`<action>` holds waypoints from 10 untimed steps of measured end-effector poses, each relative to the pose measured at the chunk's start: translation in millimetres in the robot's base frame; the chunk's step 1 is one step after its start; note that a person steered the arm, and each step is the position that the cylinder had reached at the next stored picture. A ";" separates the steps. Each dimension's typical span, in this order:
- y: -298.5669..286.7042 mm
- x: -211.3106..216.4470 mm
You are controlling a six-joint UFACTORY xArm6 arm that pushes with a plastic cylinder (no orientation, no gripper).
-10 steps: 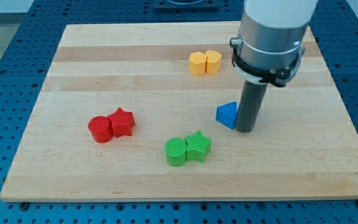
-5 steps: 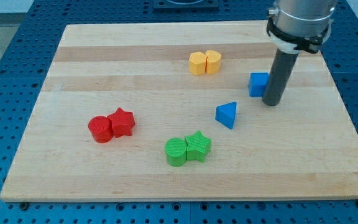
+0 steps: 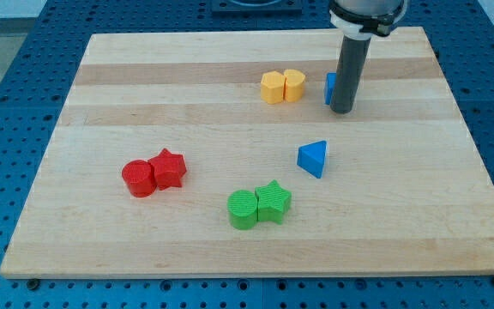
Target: Place the blue cube right to the yellow heart
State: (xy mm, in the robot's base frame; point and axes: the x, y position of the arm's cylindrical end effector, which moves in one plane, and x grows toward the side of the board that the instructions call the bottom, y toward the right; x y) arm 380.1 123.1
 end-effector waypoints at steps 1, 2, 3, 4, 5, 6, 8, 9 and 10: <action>0.0 -1.0; 0.0 -3.7; 8.4 5.9; 44.3 7.6; 47.6 -14.0; 39.8 -22.8; 14.5 -42.3; 14.3 -42.3; 14.3 -41.6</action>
